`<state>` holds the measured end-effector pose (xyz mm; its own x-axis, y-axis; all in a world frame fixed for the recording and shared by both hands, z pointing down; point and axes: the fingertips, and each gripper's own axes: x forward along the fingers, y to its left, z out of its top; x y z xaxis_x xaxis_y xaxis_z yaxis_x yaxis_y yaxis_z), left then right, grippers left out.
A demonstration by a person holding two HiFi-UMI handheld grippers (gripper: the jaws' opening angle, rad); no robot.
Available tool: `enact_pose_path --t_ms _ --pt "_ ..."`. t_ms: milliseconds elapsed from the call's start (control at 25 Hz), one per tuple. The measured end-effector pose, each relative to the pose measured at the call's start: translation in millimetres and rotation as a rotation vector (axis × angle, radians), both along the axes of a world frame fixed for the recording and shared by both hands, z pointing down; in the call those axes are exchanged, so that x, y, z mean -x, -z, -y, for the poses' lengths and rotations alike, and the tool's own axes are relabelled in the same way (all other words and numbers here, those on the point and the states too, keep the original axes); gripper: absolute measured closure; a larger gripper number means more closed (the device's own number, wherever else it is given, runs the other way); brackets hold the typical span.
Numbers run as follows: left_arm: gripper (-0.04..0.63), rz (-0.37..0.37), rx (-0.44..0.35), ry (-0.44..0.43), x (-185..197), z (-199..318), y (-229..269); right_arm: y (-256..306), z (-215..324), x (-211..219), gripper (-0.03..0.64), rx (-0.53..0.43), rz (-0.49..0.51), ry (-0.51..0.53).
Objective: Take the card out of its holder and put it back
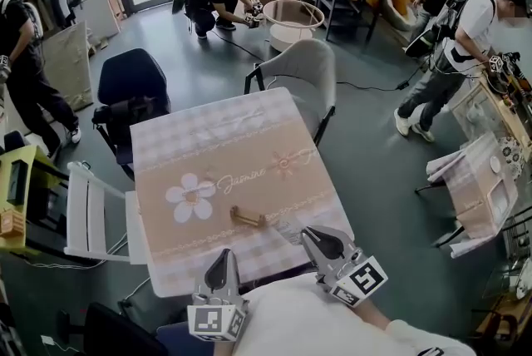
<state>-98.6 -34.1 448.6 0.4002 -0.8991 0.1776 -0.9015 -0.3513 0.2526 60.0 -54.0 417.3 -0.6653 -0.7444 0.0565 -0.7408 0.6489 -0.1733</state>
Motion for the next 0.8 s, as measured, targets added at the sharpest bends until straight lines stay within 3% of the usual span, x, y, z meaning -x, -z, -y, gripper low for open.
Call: enact_pose_path --t_ms 600,800 --pt "0.592 0.02 -0.004 -0.009 2.2 3.3 -2.1 -2.2 5.2 5.6 0.598 0.002 0.001 0.008" --pt "0.592 -0.022 0.0 0.017 10.5 4.7 -3.6 -2.1 7.4 5.8 0.598 0.006 0.002 0.006"
